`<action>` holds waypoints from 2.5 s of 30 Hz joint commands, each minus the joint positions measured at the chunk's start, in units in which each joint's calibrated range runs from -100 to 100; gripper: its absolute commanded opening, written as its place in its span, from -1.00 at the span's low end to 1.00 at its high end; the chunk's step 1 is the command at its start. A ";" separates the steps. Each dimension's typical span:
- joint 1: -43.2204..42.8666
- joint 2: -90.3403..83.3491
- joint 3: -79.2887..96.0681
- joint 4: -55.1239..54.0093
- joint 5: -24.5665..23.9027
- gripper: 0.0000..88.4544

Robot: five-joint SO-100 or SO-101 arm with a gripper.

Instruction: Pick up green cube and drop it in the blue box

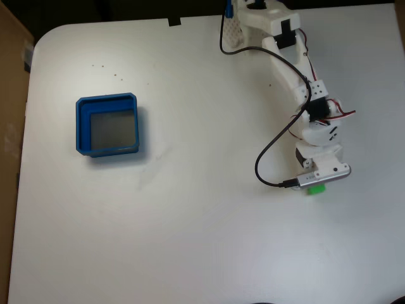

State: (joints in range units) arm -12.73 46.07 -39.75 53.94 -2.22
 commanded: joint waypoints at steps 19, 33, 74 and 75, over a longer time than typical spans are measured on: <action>22.05 -21.54 -2.89 14.58 0.15 -0.98; 42.57 -21.12 -2.89 14.33 0.20 -0.98; 55.79 -15.19 -2.89 14.00 -0.15 -0.98; 55.79 -15.19 -2.89 14.00 -0.15 -0.98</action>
State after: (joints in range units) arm 42.46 31.67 -39.75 68.06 -2.17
